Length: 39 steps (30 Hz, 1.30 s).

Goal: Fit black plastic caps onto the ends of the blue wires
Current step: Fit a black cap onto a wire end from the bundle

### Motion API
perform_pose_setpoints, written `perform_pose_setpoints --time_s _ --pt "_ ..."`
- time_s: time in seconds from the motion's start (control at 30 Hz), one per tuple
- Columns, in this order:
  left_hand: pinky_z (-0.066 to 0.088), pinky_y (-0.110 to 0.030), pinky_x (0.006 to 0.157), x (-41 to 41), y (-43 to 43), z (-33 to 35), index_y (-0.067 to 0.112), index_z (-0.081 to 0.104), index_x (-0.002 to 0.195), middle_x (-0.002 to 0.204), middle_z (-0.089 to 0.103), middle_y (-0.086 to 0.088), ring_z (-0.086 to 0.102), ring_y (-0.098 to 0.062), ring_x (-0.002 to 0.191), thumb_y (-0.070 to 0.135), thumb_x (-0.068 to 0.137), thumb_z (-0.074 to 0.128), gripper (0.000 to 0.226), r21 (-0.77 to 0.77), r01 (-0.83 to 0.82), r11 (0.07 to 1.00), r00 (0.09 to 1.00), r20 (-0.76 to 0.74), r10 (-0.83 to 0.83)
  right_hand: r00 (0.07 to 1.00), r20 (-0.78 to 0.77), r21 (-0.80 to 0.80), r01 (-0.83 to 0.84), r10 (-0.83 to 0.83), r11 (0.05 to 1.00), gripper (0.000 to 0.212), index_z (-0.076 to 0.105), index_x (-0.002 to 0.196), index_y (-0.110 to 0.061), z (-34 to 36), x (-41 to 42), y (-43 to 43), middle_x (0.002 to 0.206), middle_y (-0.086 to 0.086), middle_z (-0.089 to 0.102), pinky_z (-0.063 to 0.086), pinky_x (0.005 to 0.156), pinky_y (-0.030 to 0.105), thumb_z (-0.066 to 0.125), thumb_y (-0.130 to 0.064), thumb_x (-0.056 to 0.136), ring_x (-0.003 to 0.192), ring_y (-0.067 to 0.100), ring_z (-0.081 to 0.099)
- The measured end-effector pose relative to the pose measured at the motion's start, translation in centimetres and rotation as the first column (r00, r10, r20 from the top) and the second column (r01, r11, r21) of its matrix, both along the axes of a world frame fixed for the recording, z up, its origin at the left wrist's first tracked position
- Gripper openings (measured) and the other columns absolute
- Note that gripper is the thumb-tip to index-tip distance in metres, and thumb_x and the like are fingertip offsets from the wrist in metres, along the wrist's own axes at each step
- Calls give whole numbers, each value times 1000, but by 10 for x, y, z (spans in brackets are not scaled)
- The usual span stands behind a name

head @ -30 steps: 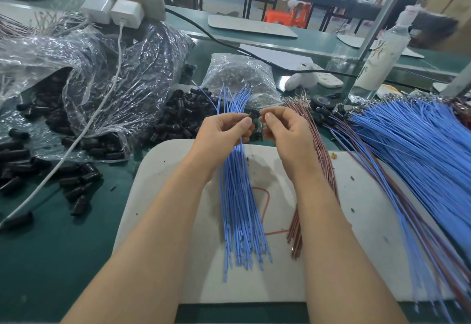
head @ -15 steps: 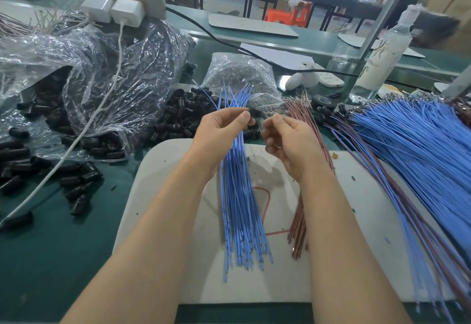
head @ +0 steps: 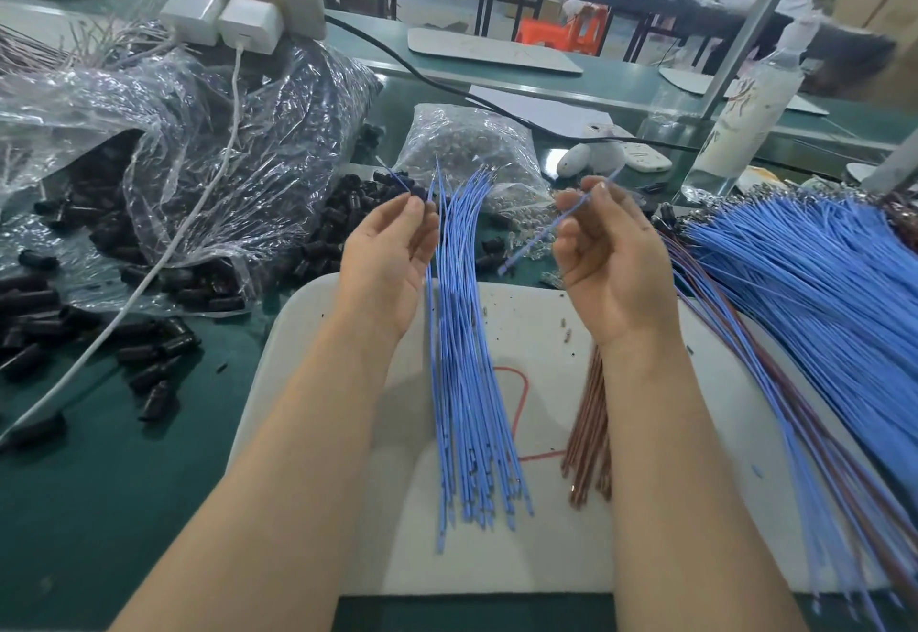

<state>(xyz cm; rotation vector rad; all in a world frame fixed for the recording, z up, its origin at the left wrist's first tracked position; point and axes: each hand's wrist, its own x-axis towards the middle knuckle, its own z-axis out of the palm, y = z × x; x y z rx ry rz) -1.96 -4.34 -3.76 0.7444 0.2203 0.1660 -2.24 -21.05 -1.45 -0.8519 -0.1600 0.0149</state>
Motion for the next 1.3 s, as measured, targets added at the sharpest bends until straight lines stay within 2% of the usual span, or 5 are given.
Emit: perform_pose_setpoints --time_s 0.1,0.2,0.33,0.97,1.3 --pt "53 -22 85 -2 -6 -4 10 54 90 84 66 -6 65 -16 85 -8 89 55 18 281 -7 960 1000 -1 7 965 68 -172 261 -253 950 15 54 91 -12 -3 2 6 71 3 69 53 56 18 44 -3 99 57 9 61" --pt "51 -28 90 -4 -13 -10 19 53 89 97 69 -6 66 -18 98 -2 87 61 22 658 -46 752 999 47 20 868 195 -364 496 -456 788 14 56 91 -11 -6 3 12 77 5 67 53 60 20 47 -5 98 61 9 62" --pt "48 -18 80 -4 -15 -17 20 55 92 97 64 2 62 -11 88 6 88 62 16 861 -117 496 992 125 17 812 239 -386 583 -533 715 14 51 89 -14 -9 4 16 80 8 68 54 61 22 44 -9 100 59 11 65" --pt "41 -8 73 -3 -17 -24 21 55 88 89 64 2 58 -8 83 5 85 63 18 944 -182 276 982 189 4 751 477 -459 656 -457 599 16 46 88 -20 -11 -2 32 78 12 65 55 61 27 43 -11 101 62 20 66" --pt "46 -32 83 -3 -17 -26 14 63 94 94 63 -1 56 -17 88 12 85 67 10 978 -175 112 983 179 -26 777 435 -463 626 -455 628 16 47 88 -20 -12 -1 31 79 10 67 54 59 24 43 -13 101 61 18 68"
